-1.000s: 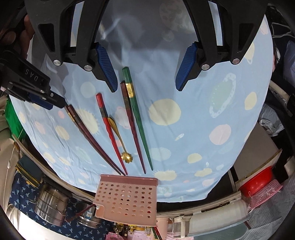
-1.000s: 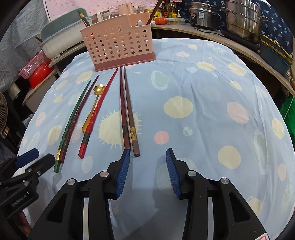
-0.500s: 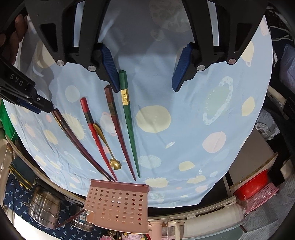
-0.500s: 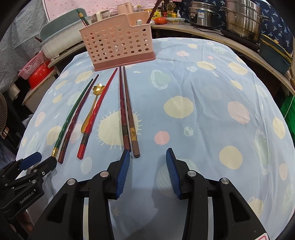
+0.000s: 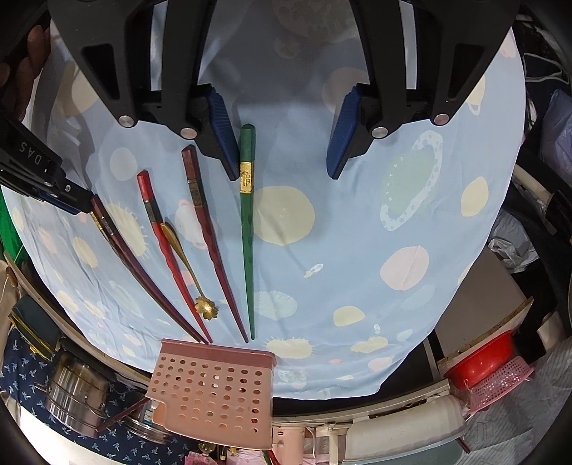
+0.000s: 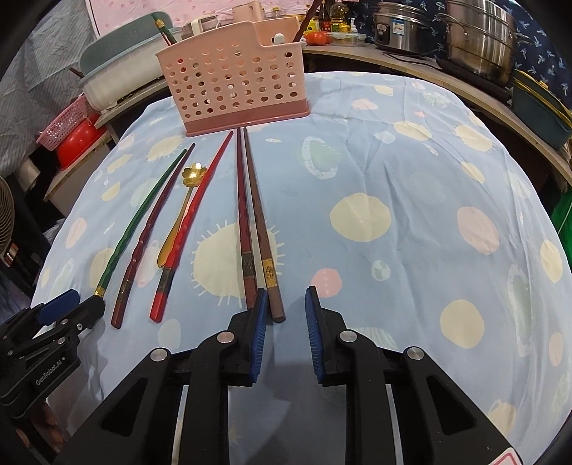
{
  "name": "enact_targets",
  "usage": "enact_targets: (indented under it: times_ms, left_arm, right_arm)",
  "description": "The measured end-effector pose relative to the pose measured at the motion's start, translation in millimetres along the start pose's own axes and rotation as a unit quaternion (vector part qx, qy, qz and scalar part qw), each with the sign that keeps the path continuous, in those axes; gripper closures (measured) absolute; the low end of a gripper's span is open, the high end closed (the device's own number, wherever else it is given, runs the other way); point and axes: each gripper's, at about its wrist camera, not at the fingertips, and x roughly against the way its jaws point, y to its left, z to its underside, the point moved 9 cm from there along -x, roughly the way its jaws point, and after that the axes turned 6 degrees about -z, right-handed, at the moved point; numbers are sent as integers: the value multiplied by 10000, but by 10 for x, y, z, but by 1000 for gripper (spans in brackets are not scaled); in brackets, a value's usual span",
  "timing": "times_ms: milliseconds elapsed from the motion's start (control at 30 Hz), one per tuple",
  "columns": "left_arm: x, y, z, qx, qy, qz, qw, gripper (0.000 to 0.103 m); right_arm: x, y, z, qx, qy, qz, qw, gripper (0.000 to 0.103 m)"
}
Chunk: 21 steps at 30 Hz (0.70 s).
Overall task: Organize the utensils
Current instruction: 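Grasp a green chopstick with the left tool while the right tool grasps a brown chopstick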
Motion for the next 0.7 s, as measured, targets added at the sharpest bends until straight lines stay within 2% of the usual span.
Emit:
enact_targets:
  times_ms: [267, 400, 533, 700]
  left_arm:
    - [-19, -14, -34, -7, -14, 16, 10000, 62]
    - [-11, -46, -39, -71, -46, 61, 9999, 74]
    - [13, -103, -29, -136, -37, 222, 9997, 90]
    - [45, -115, -10, -93, 46, 352, 9993, 95]
  right_arm:
    - [-74, 39, -80, 67, -23, 1, 10000, 83]
    - [-88, 62, -84, 109, -28, -28, 9999, 93]
    - [-76, 66, -77, 107, -33, -63, 9999, 94]
    - [-9, 81, -55, 113, -60, -109, 9999, 95]
